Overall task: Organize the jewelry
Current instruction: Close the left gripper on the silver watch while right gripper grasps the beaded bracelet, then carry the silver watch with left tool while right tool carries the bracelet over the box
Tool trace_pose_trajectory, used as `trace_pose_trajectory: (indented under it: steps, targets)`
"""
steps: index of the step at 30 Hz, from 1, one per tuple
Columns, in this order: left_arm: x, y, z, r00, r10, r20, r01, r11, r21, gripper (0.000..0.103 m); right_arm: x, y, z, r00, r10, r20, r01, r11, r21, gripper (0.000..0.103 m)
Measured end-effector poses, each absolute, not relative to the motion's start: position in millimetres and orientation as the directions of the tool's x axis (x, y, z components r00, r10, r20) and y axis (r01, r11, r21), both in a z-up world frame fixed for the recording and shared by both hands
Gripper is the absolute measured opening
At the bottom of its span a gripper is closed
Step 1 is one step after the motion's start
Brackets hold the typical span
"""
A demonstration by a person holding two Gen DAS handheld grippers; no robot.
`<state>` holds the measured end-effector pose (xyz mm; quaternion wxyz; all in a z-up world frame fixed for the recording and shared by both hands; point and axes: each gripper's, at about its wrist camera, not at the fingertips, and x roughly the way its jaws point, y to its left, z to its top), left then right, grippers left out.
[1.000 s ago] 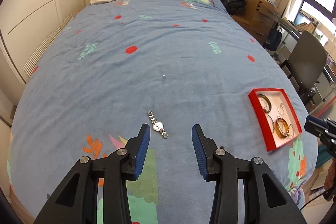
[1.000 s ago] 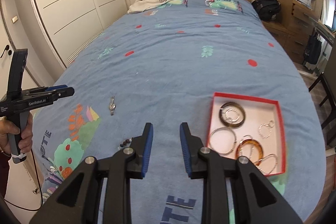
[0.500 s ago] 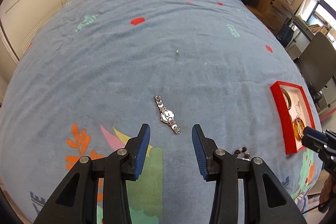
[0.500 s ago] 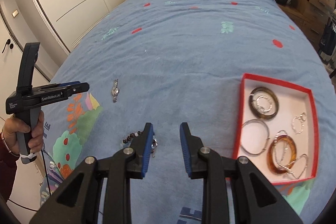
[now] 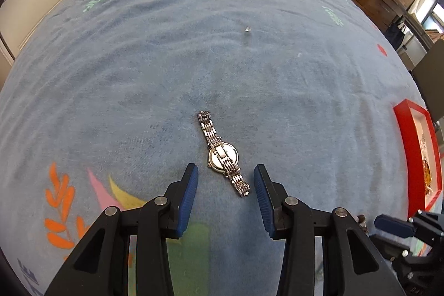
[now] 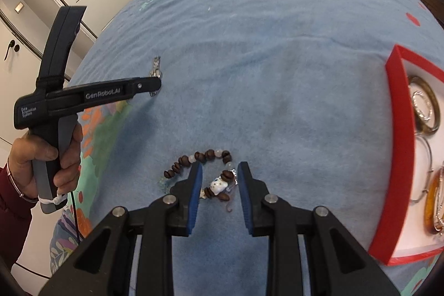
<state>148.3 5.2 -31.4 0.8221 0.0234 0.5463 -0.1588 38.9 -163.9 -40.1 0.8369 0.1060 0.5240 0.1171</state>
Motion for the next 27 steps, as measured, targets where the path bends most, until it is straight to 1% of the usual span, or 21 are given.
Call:
trace_pose_trajectory:
  steps: [4, 6, 9, 10, 13, 15, 21, 27]
  targets:
    - [152.8, -0.1, -38.8, 0.357, -0.231, -0.905, 0.294, 0.948, -0.126, 0.041, 43.8, -162.3, -53.3, 0.397, 0.321, -0.860, -0.092, 0.946, 0.310, 0.026]
    - [154.6, -2.7, -39.3, 0.361, -0.233, -0.903, 0.300, 0.946, -0.124, 0.039, 45.3, -161.7, -59.0, 0.387, 0.327, -0.862, -0.090, 0.944, 0.317, 0.026]
    - [159.1, -3.0, -41.2, 0.360, -0.242, -0.901, 0.296, 0.945, -0.136, 0.024, 46.5, -159.4, -63.3, 0.382, 0.328, -0.864, -0.093, 0.944, 0.318, 0.026]
    - [160.4, -2.0, -41.4, 0.357, -0.253, -0.899, 0.295, 0.944, -0.149, 0.023, 47.1, -158.7, -64.6, 0.383, 0.326, -0.864, -0.093, 0.944, 0.315, 0.026]
    - [160.4, -0.5, -41.6, 0.362, -0.265, -0.894, 0.293, 0.942, -0.161, 0.023, 47.0, -157.5, -66.6, 0.380, 0.320, -0.868, -0.096, 0.947, 0.307, 0.025]
    - [158.3, -0.2, -39.1, 0.368, -0.273, -0.889, 0.289, 0.942, -0.169, 0.023, 45.7, -157.4, -66.1, 0.384, 0.313, -0.869, -0.100, 0.949, 0.297, 0.016]
    - [147.3, -2.1, -24.9, 0.386, -0.309, -0.869, 0.302, 0.932, -0.197, 0.023, 36.0, -164.0, -53.8, 0.422, 0.335, -0.842, -0.108, 0.941, 0.320, 0.015]
    - [133.4, -19.7, 2.6, 0.402, -0.344, -0.849, 0.358, 0.912, -0.200, 0.023, 13.2, -177.2, -17.7, 0.497, 0.333, -0.801, -0.120, 0.941, 0.317, 0.015]
